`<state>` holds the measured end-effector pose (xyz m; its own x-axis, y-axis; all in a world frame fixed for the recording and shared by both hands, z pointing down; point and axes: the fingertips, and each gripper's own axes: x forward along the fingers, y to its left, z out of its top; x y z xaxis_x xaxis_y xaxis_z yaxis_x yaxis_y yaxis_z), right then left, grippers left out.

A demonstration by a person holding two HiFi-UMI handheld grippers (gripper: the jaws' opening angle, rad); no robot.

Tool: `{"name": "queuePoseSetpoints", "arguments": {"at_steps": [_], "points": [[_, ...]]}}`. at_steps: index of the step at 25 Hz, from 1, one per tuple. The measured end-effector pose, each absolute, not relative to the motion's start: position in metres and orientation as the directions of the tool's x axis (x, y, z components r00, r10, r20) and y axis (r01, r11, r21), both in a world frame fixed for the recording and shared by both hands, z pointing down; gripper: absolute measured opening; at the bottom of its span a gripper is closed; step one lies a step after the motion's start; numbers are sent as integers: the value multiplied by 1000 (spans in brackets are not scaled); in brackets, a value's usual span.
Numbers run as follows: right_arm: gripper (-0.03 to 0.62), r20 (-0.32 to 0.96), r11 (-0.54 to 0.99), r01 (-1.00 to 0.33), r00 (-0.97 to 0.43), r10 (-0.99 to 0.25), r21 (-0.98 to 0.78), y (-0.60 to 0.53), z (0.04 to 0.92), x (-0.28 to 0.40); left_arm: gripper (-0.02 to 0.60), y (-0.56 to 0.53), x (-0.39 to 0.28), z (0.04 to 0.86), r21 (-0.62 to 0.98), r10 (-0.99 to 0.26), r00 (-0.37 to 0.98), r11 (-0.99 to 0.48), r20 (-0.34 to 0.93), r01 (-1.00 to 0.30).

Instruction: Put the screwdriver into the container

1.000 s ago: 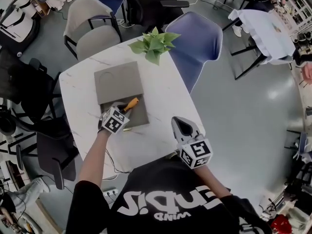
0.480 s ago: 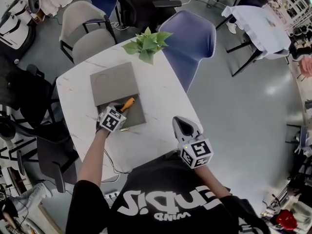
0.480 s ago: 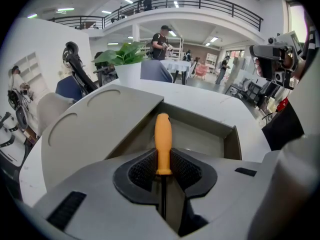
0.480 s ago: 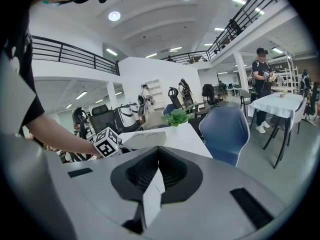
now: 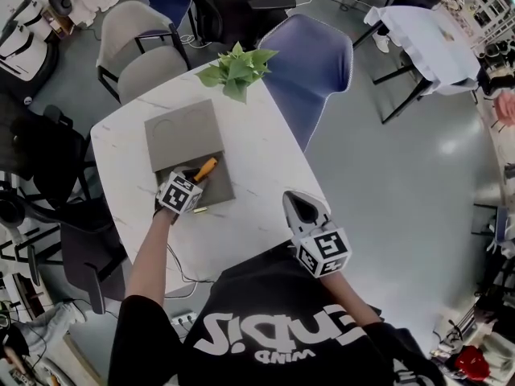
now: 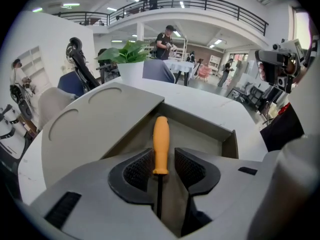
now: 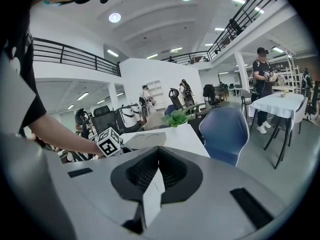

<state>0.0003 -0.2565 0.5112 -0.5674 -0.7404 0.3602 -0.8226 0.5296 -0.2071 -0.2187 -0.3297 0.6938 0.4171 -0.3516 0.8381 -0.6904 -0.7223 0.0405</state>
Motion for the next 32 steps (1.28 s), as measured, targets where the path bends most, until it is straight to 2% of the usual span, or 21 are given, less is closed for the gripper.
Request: {"name": "queuePoseSetpoints", "arguments": {"at_steps": [9, 17, 24, 32], "points": [[12, 352, 591, -779, -624, -697, -210, -262, 506, -4, 134, -332, -226, 656, -38, -481, 379, -657, 791, -753], [12, 324, 676, -706, -703, -633, -212, -268, 498, -27, 35, -325, -232, 585, -95, -633, 349, -558, 691, -824], [13, 290, 750, -629, -771, -567, -206, -265, 487, -48, 14, -297, -233, 505, -107, -779, 347, -464, 523, -879], [12, 263, 802, -568, -815, -517, -184, -256, 478, -61, 14, -237, -232, 449, -20, -897, 281, -306, 340, -952]]}}
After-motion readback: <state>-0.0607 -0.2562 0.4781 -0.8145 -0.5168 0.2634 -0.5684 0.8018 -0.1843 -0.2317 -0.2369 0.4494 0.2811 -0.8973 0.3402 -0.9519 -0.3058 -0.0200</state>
